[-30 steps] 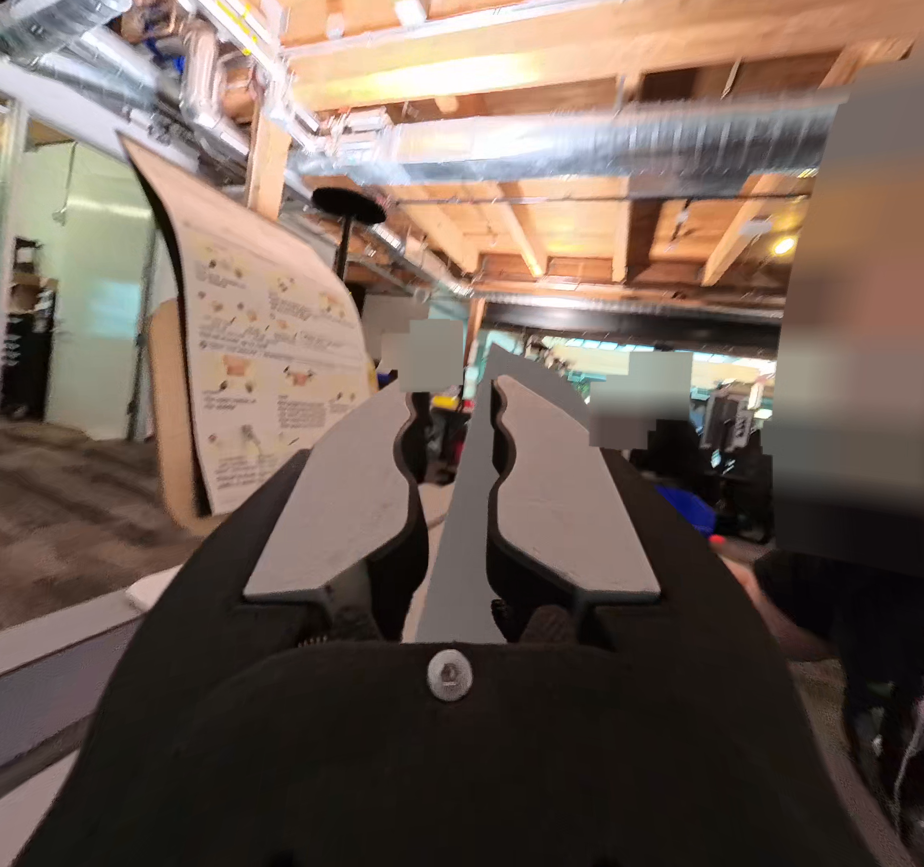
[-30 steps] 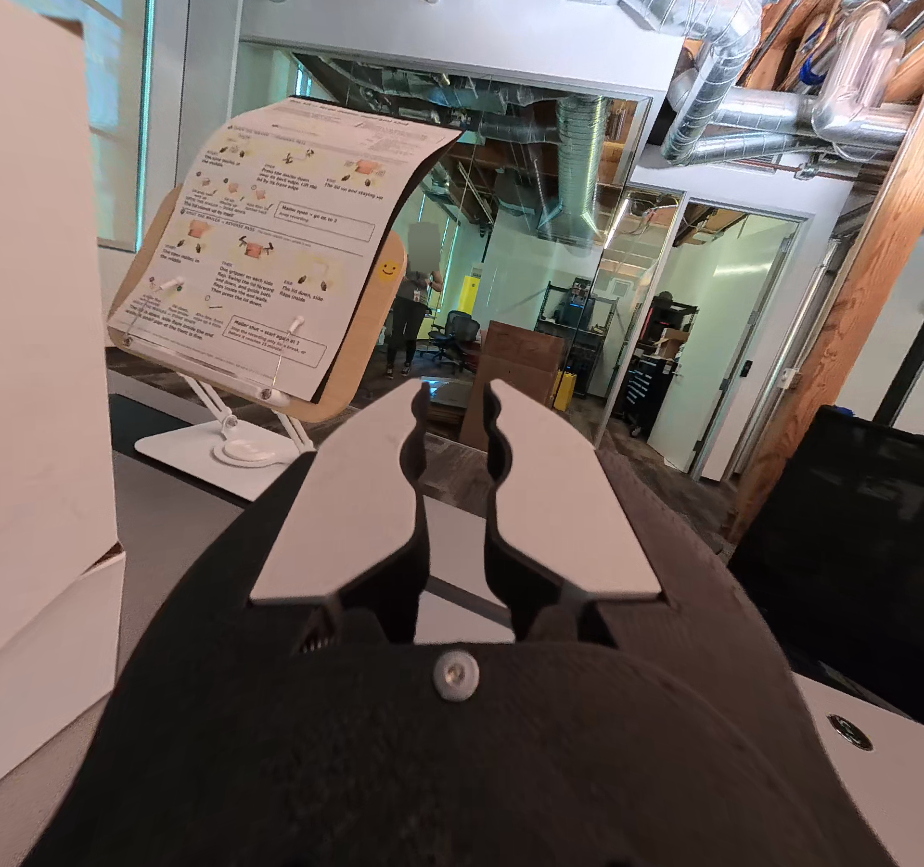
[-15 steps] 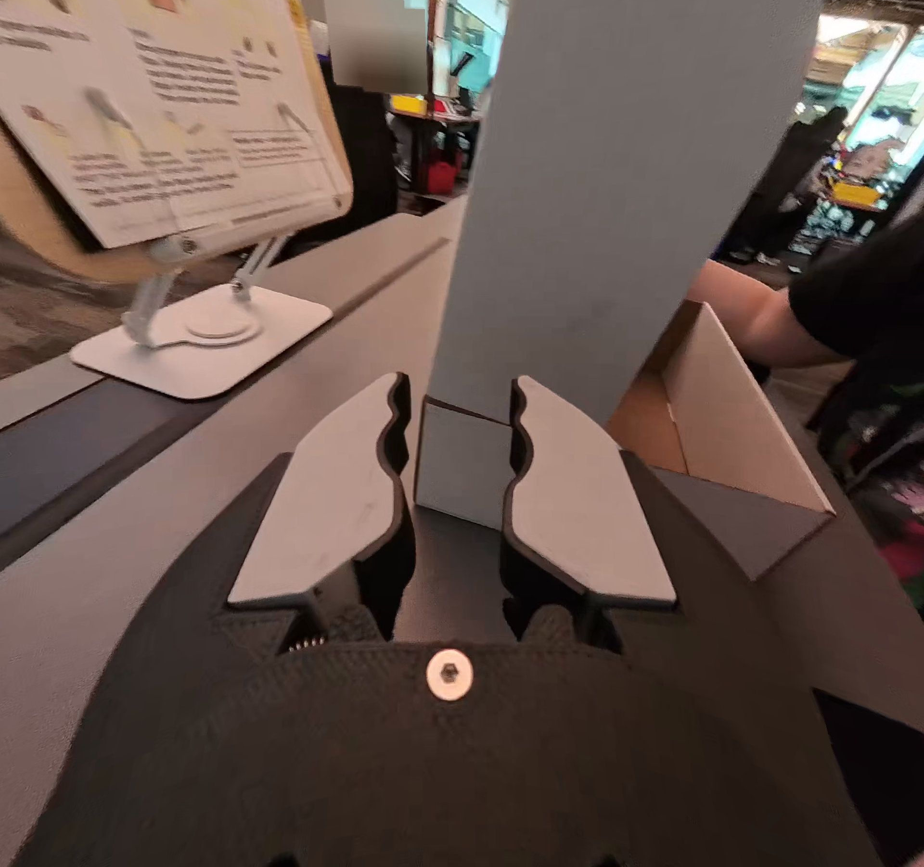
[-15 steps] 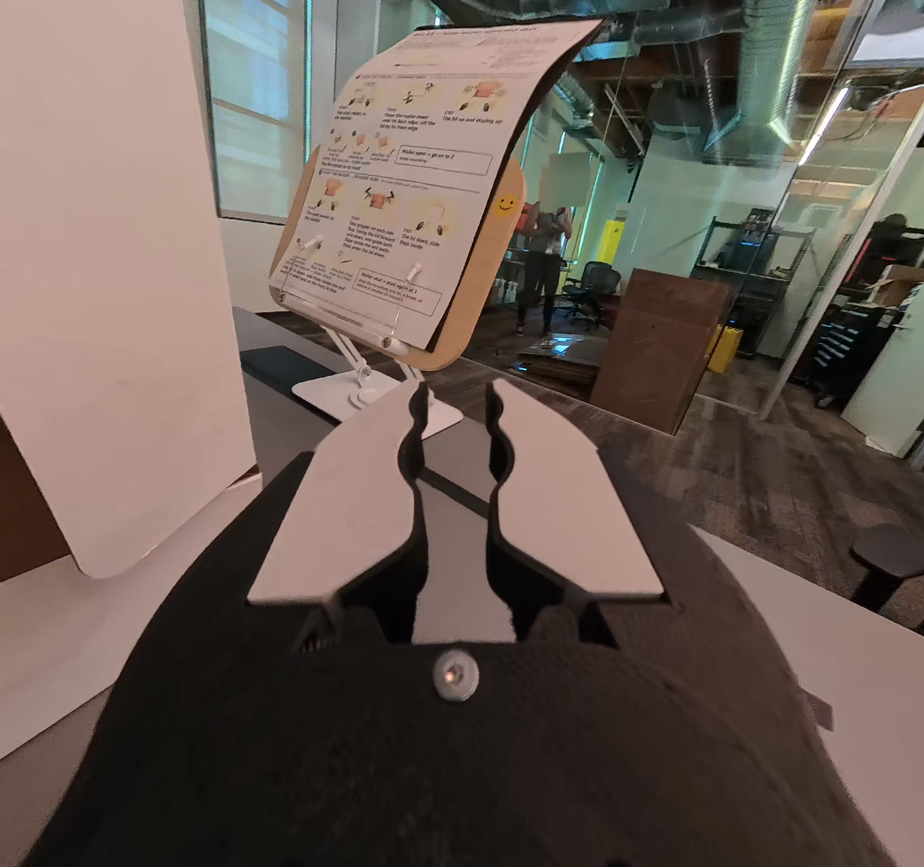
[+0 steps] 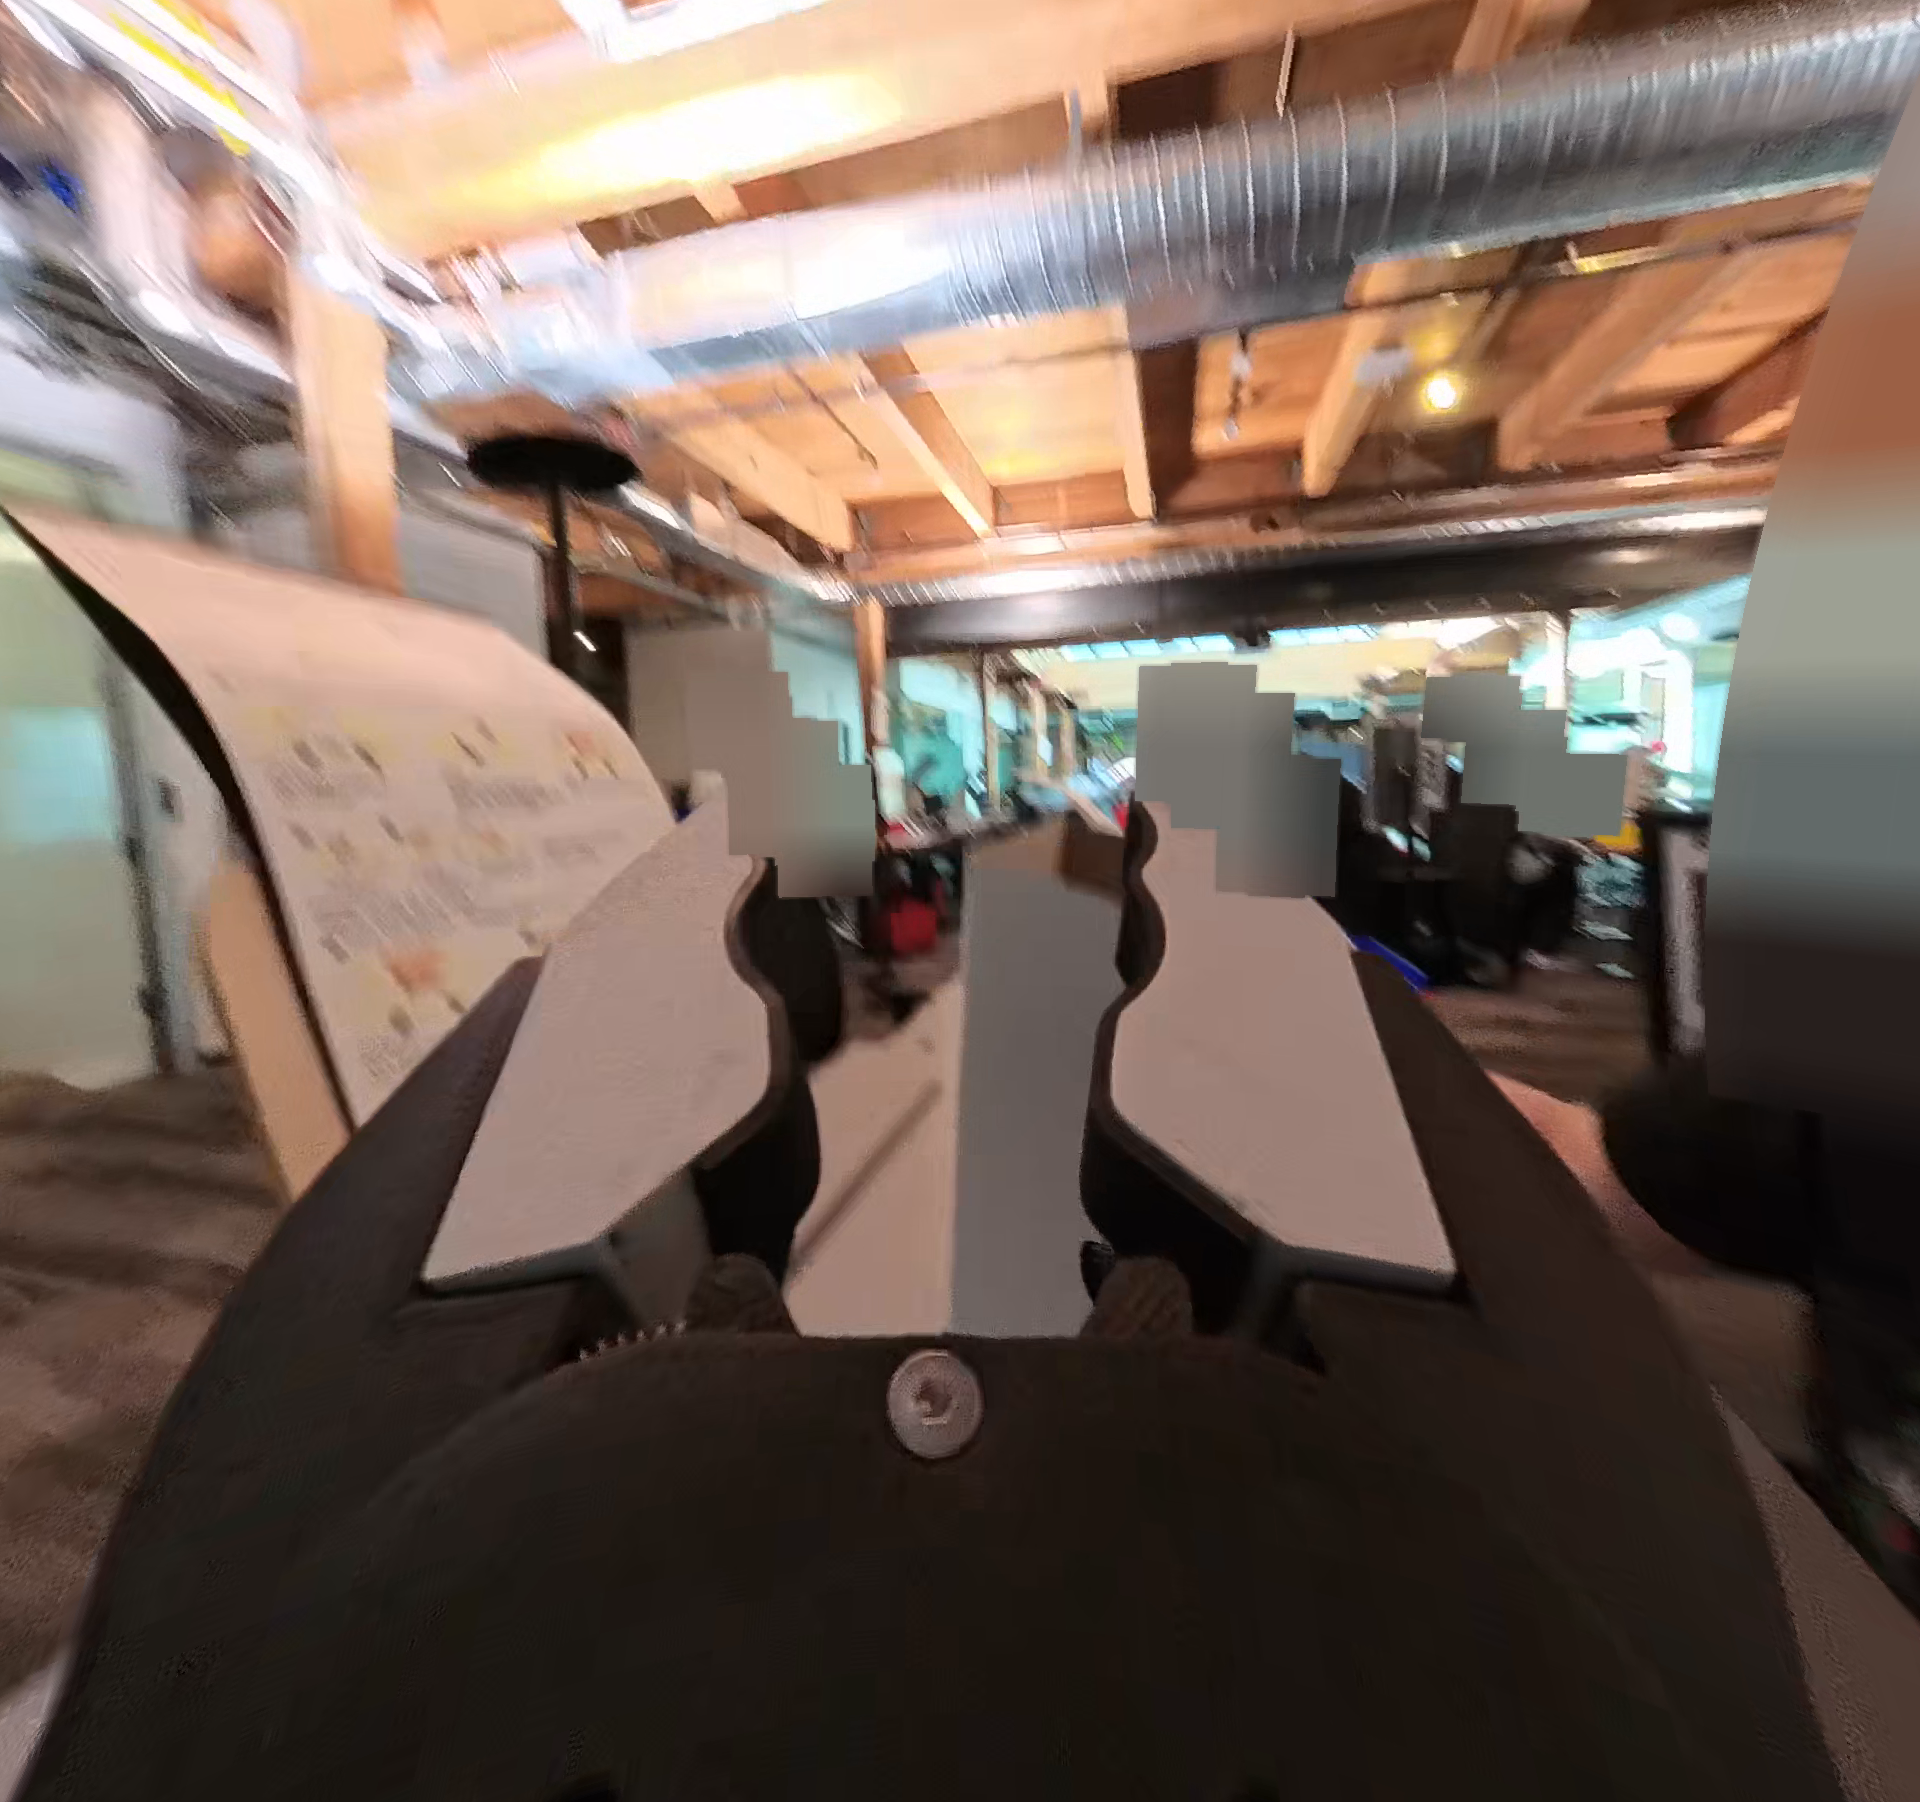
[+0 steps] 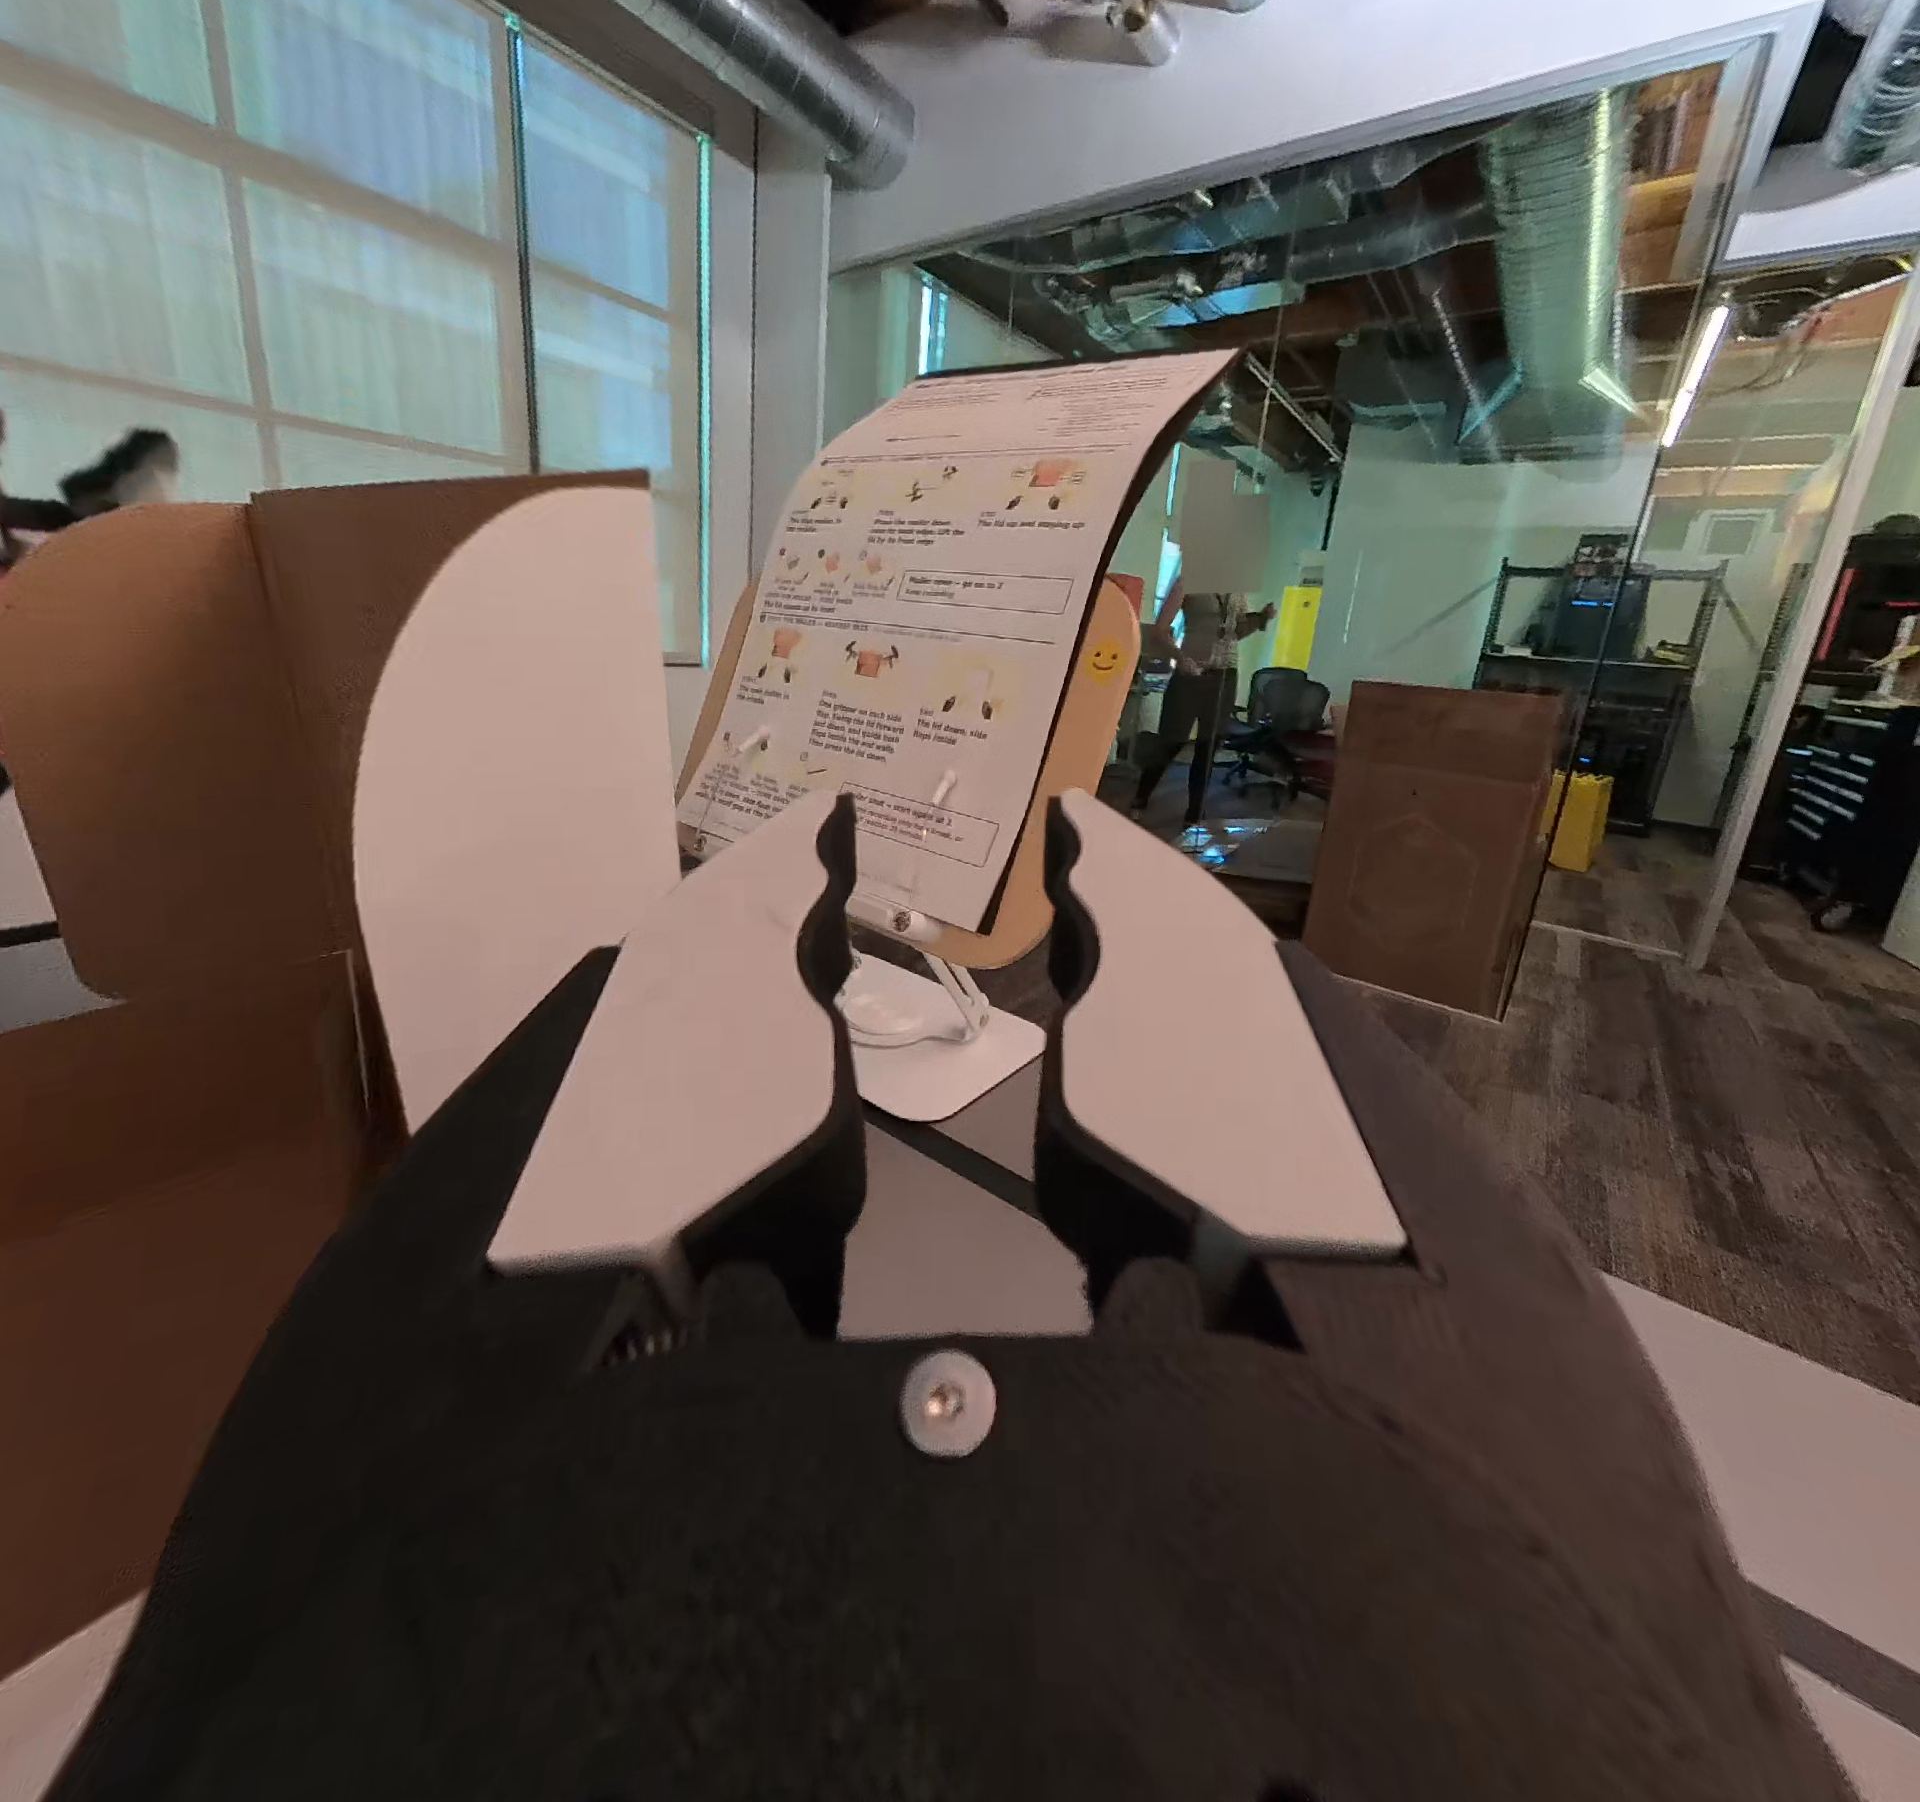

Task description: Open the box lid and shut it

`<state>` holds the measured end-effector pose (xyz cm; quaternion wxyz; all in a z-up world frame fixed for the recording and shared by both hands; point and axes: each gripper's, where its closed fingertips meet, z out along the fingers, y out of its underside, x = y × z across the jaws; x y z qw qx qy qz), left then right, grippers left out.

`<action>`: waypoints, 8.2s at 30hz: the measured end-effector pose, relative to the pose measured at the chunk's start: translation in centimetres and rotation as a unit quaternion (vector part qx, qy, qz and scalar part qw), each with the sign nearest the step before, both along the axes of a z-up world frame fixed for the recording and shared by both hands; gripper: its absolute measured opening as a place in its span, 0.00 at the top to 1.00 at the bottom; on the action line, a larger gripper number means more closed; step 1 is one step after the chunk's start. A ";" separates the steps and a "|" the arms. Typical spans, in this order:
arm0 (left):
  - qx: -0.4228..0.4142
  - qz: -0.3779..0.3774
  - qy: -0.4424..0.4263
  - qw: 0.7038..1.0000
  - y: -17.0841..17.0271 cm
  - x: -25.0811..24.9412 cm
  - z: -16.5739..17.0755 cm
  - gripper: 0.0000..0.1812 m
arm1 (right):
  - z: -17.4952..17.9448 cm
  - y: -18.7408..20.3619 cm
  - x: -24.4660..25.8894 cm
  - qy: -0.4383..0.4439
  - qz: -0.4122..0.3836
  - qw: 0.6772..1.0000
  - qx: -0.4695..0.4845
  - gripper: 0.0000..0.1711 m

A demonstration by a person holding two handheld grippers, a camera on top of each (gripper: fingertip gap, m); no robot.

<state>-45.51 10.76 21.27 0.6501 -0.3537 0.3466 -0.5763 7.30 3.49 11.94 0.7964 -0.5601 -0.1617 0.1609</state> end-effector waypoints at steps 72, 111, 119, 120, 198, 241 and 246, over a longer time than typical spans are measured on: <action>-0.260 0.161 0.379 0.874 10.8 -5.8 -19.6 0.65 | -15.8 -23.8 18.3 -0.141 -0.761 0.610 -0.170 0.75; -0.279 0.146 0.395 0.863 10.1 -6.7 -20.3 0.66 | -16.1 -24.7 17.8 -0.077 -0.762 0.624 -0.153 0.76; -0.281 0.144 0.397 0.862 10.0 -6.7 -20.5 0.65 | -16.2 -24.7 17.8 -0.071 -0.760 0.628 -0.154 0.76; -0.282 0.143 0.398 0.861 10.0 -6.7 -20.6 0.66 | -16.2 -24.7 17.8 -0.070 -0.760 0.628 -0.153 0.76; -0.093 0.048 0.405 0.908 3.0 -3.8 -17.4 0.56 | -17.3 -23.7 17.7 -0.056 -0.738 0.649 -0.174 0.76; -0.147 0.299 0.189 0.924 -7.3 10.9 -0.1 0.36 | 6.0 -4.8 -5.4 -0.061 -0.125 0.973 -0.186 0.53; -0.186 0.403 0.229 0.866 -6.0 13.0 -1.8 0.39 | 7.1 -3.3 -6.3 -0.127 -0.165 0.946 -0.248 0.55</action>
